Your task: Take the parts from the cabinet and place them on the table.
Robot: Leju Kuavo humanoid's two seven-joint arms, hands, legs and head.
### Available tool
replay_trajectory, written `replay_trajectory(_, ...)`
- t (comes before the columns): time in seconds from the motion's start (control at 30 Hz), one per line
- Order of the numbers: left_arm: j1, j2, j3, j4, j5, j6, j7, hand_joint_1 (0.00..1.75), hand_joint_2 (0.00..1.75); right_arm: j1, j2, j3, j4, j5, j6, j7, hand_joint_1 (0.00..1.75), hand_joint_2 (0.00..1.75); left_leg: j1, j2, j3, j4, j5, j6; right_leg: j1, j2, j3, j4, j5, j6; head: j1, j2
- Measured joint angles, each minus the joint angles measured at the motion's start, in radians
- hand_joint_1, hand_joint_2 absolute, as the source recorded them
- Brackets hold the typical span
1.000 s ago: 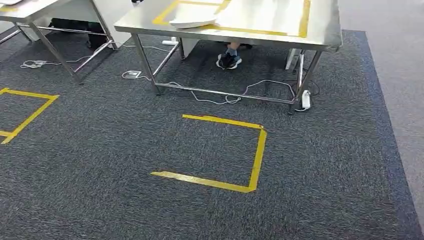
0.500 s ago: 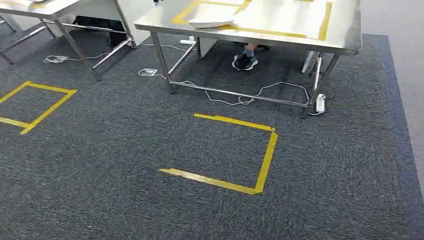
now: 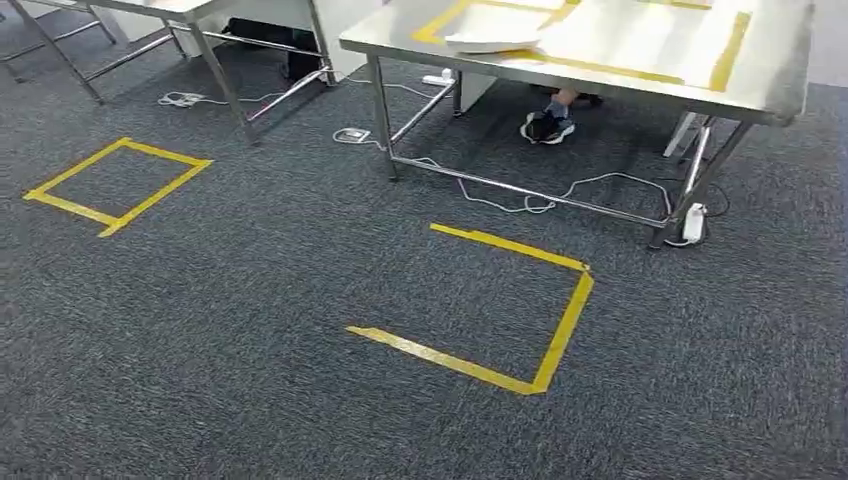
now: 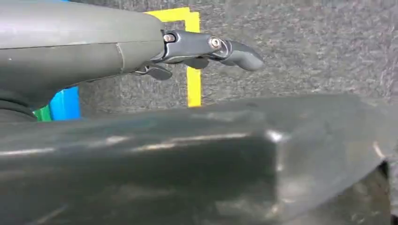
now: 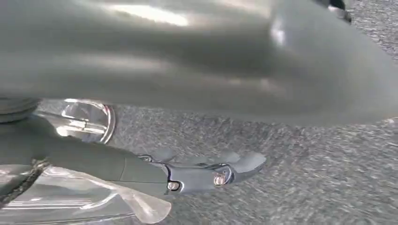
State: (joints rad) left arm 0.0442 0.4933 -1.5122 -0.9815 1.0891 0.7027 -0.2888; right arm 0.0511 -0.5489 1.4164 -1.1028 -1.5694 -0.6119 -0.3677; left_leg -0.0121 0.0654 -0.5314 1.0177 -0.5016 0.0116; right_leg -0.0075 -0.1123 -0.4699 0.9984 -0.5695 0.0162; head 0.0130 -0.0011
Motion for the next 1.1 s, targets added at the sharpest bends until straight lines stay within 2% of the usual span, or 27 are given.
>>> replay_trajectory(0.07,0.006,0.002,0.000,0.000,0.000,0.000,0.000,0.00,0.00,-0.002,0.000,-0.003,0.002,0.000,0.000,0.001,0.00,0.00,-0.002,-0.019,-0.009,0.000,0.001,0.002,-0.001,-0.019,0.003,-0.005,0.003,0.007,0.000,0.000)
replay_trajectory(0.1,0.008,0.003,0.000,0.000,0.002,0.000,-0.003,0.00,0.00,-0.002,0.000,-0.005,0.002,0.001,0.000,0.001,0.00,0.00,0.002,-0.028,-0.004,-0.013,0.007,0.009,0.000,-0.023,0.005,-0.006,-0.002,0.014,0.002,0.000)
replay_trajectory(0.13,0.009,0.002,0.000,-0.002,0.008,0.000,-0.006,0.00,0.00,-0.004,0.000,-0.005,0.002,0.001,-0.001,0.002,0.00,0.00,0.007,-0.033,-0.003,-0.019,0.012,0.011,-0.005,0.018,-0.002,0.004,-0.015,0.017,0.002,0.000)
replay_trajectory(0.17,0.008,0.003,0.001,-0.005,0.012,0.000,-0.010,0.00,0.00,-0.002,0.000,-0.006,0.003,0.001,-0.004,0.001,0.00,0.00,0.007,-0.043,-0.007,-0.020,0.014,0.016,-0.007,0.080,-0.029,0.057,-0.052,0.019,0.005,0.000)
replay_trajectory(0.2,0.004,0.003,0.002,-0.006,0.019,0.000,-0.013,0.00,0.00,-0.001,0.000,-0.006,0.003,0.001,-0.006,0.001,0.00,0.00,0.007,-0.052,-0.010,-0.019,0.015,0.018,-0.008,0.099,-0.066,0.132,-0.089,0.020,0.007,0.000)
replay_trajectory(0.27,0.001,0.002,0.002,-0.015,0.047,0.000,-0.025,0.00,0.00,0.000,0.000,-0.004,0.004,0.000,-0.017,0.001,0.00,0.00,0.004,-0.073,-0.015,-0.019,0.018,0.023,-0.005,0.109,-0.146,0.287,-0.140,0.022,0.006,0.000)
replay_trajectory(0.3,0.003,0.002,0.002,-0.019,0.066,0.000,-0.031,0.00,0.00,0.000,0.000,0.000,0.004,0.000,-0.023,0.001,0.00,0.00,0.002,-0.085,-0.014,-0.018,0.019,0.024,-0.005,0.110,-0.164,0.311,-0.130,0.021,0.005,0.000)
replay_trajectory(0.33,0.004,0.002,0.002,-0.022,0.076,0.000,-0.036,0.00,0.00,0.000,0.000,0.005,0.004,0.002,-0.030,0.001,0.00,0.00,0.000,-0.096,-0.013,-0.018,0.019,0.023,-0.004,0.111,-0.156,0.284,-0.096,0.018,0.005,0.000)
replay_trajectory(0.37,0.004,0.003,0.002,-0.026,0.089,0.000,-0.042,0.00,0.00,-0.001,0.000,0.008,0.004,0.004,-0.037,0.000,0.00,0.00,-0.001,-0.107,-0.012,-0.017,0.019,0.023,-0.003,0.113,-0.130,0.219,-0.049,0.015,0.005,0.000)
replay_trajectory(0.4,0.003,0.003,0.002,-0.030,0.101,0.000,-0.049,0.00,0.00,-0.003,0.000,0.012,0.004,0.006,-0.044,-0.001,0.00,0.00,-0.001,-0.118,-0.010,-0.016,0.020,0.022,-0.003,0.123,-0.087,0.124,0.004,0.010,0.005,0.000)
replay_trajectory(0.43,0.002,0.002,0.002,-0.034,0.112,0.000,-0.056,0.00,0.00,-0.005,0.000,0.017,0.004,0.008,-0.050,-0.002,0.00,0.00,-0.002,-0.127,-0.010,-0.014,0.020,0.021,-0.001,0.153,-0.050,0.042,0.040,0.002,0.006,0.000)
replay_trajectory(0.47,0.000,0.002,0.002,-0.037,0.127,-0.003,-0.064,0.00,0.00,-0.010,-0.002,0.025,0.004,0.008,-0.055,-0.002,0.00,0.00,-0.006,-0.136,-0.015,-0.011,0.021,0.016,-0.002,0.190,-0.038,0.015,0.023,-0.003,0.004,0.000)
replay_trajectory(0.53,-0.004,0.001,0.002,-0.040,0.148,-0.010,-0.075,0.00,0.00,-0.020,-0.003,0.040,0.004,0.008,-0.067,-0.003,0.00,0.00,0.001,-0.153,-0.027,-0.009,0.026,0.004,0.001,0.175,-0.038,0.001,0.023,-0.005,0.004,0.000)
replay_trajectory(0.57,-0.004,0.002,0.002,-0.042,0.158,-0.014,-0.079,0.00,0.00,-0.024,-0.004,0.044,0.004,0.005,-0.069,-0.002,0.00,0.00,0.005,-0.163,-0.031,-0.009,0.031,-0.002,0.004,0.166,-0.033,0.001,0.025,-0.008,0.004,0.000)
replay_trajectory(0.6,-0.003,0.003,0.002,-0.043,0.163,-0.015,-0.082,0.00,0.00,-0.028,-0.004,0.048,0.004,0.005,-0.071,-0.002,0.00,0.00,0.003,-0.174,-0.035,-0.009,0.034,-0.008,0.001,0.156,-0.026,-0.007,0.032,-0.017,0.004,0.000)
replay_trajectory(0.63,-0.003,0.004,0.001,-0.043,0.168,-0.016,-0.083,0.00,0.00,-0.032,-0.004,0.053,0.004,0.005,-0.072,-0.002,0.00,0.00,0.004,-0.153,-0.037,0.005,0.023,-0.010,-0.006,0.139,-0.022,-0.017,0.041,-0.022,0.004,0.000)
replay_trajectory(0.67,-0.003,0.004,0.001,-0.045,0.170,-0.017,-0.085,0.00,0.00,-0.030,-0.004,0.056,0.004,0.005,-0.074,-0.002,0.00,0.00,0.002,-0.111,-0.053,0.036,-0.005,-0.019,-0.006,0.130,-0.020,-0.022,0.042,-0.027,-0.003,0.000)
replay_trajectory(0.7,-0.004,0.005,0.001,-0.045,0.177,-0.018,-0.087,0.00,0.00,-0.030,-0.004,0.058,0.004,0.005,-0.077,-0.002,0.00,0.00,0.006,-0.089,-0.083,0.103,-0.048,-0.028,-0.007,0.116,-0.020,-0.022,0.042,-0.028,-0.005,0.000)
replay_trajectory(0.77,-0.009,0.004,0.001,-0.045,0.190,-0.018,-0.092,0.00,0.00,-0.031,-0.004,0.065,0.004,0.001,-0.081,-0.003,0.00,0.00,0.018,-0.078,-0.158,0.266,-0.118,-0.041,-0.007,0.086,-0.025,-0.021,0.041,-0.028,-0.005,0.000)
replay_trajectory(0.8,-0.008,0.004,0.001,-0.047,0.197,-0.018,-0.093,0.00,0.00,-0.030,-0.004,0.068,0.004,0.000,-0.081,-0.003,0.00,0.00,0.025,-0.076,-0.174,0.302,-0.121,-0.047,-0.008,0.073,-0.030,-0.021,0.039,-0.026,-0.005,0.000)
replay_trajectory(0.83,-0.008,0.004,0.000,-0.047,0.200,-0.018,-0.094,0.00,0.00,-0.031,-0.004,0.071,0.004,0.000,-0.081,-0.004,0.00,0.00,0.031,-0.074,-0.163,0.288,-0.101,-0.053,-0.010,0.060,-0.029,-0.021,0.035,-0.024,-0.005,0.000)
replay_trajectory(0.87,-0.005,0.004,0.000,-0.048,0.200,-0.018,-0.094,0.00,0.00,-0.033,-0.003,0.072,0.004,0.000,-0.081,-0.004,0.00,0.00,0.036,-0.070,-0.133,0.232,-0.068,-0.058,-0.013,0.049,-0.026,-0.021,0.032,-0.020,-0.005,0.000)
replay_trajectory(0.9,-0.004,0.005,0.000,-0.049,0.200,-0.018,-0.095,0.00,0.00,-0.033,-0.003,0.074,0.004,0.000,-0.081,-0.005,0.00,0.00,0.040,-0.059,-0.087,0.146,-0.028,-0.064,-0.018,0.038,-0.021,-0.020,0.029,-0.014,-0.004,0.000)
replay_trajectory(0.93,-0.004,0.005,-0.001,-0.050,0.201,-0.018,-0.095,0.00,0.00,-0.033,-0.003,0.075,0.004,0.000,-0.081,-0.005,0.00,0.00,0.045,-0.026,-0.027,0.043,0.011,-0.072,-0.021,0.027,-0.014,-0.019,0.023,-0.004,-0.005,0.000)
replay_trajectory(0.97,-0.008,0.003,-0.001,-0.052,0.201,-0.018,-0.095,0.00,0.00,-0.033,-0.007,0.076,0.004,0.000,-0.082,-0.005,0.00,0.00,0.040,0.020,-0.003,-0.008,0.002,-0.076,-0.011,0.017,-0.007,-0.015,0.016,0.008,-0.009,0.000)
replay_trajectory(1.0,-0.009,0.005,0.000,-0.052,0.204,-0.018,-0.098,0.00,0.00,-0.034,-0.007,0.079,0.003,0.001,-0.082,-0.005,0.00,0.00,0.038,-0.002,-0.003,-0.007,0.009,-0.056,-0.014,0.012,-0.006,-0.013,0.012,0.015,-0.010,0.000)
replay_trajectory(1.1,-0.007,0.003,-0.002,-0.053,0.229,-0.021,-0.105,0.00,0.00,-0.041,-0.008,0.081,0.004,0.000,-0.084,-0.006,0.00,0.00,0.032,-0.030,-0.016,-0.006,0.009,-0.030,-0.017,-0.015,0.018,-0.026,0.017,0.031,-0.004,0.000)
